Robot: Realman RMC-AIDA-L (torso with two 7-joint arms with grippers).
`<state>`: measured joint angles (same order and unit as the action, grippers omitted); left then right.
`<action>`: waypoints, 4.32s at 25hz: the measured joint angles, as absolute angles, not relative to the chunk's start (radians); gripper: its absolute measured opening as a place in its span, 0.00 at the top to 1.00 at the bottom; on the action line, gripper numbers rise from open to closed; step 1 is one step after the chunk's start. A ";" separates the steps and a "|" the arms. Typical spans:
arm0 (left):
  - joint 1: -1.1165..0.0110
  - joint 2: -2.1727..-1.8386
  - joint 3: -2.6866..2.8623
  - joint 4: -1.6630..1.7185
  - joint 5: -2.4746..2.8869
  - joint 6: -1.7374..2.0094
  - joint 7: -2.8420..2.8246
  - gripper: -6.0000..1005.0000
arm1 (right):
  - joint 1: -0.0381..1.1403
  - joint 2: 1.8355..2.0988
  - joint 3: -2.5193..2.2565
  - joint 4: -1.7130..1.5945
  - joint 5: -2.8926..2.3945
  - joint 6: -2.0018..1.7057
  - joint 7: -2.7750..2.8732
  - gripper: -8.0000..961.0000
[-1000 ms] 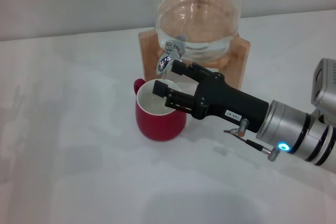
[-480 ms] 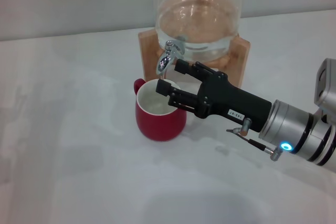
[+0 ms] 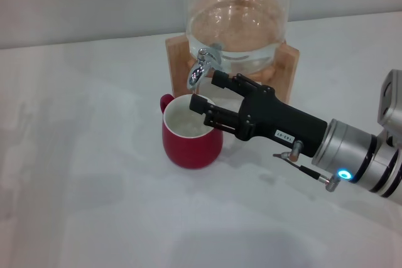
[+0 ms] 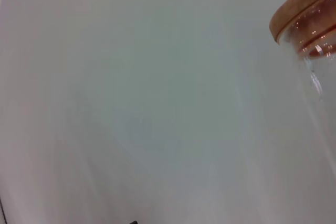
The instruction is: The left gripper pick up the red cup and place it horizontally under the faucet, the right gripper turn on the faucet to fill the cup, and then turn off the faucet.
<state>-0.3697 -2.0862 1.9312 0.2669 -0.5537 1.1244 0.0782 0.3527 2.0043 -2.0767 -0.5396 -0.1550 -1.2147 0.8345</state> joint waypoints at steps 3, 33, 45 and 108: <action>-0.370 -2.086 1.932 0.267 -0.554 1.124 0.078 0.12 | 0.353 2.004 -2.069 -0.538 -0.156 -1.215 0.834 0.11; -0.372 -2.087 1.933 0.267 -0.554 1.123 0.078 0.12 | 0.344 1.999 -2.029 -0.531 -0.160 -1.215 0.834 0.11; -0.376 -2.088 1.934 0.267 -0.554 1.118 0.078 0.12 | 0.337 1.997 -2.030 -0.531 -0.159 -1.239 0.837 0.11; -0.399 -2.082 1.872 0.234 -0.674 1.116 0.065 0.12 | 0.308 2.004 -1.388 -0.465 -0.149 -1.152 0.524 0.10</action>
<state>-0.3989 -2.0823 1.8724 0.2338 -0.6743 1.1158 0.0645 0.3076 2.0040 -1.3877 -0.4646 -0.1491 -1.1517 0.5244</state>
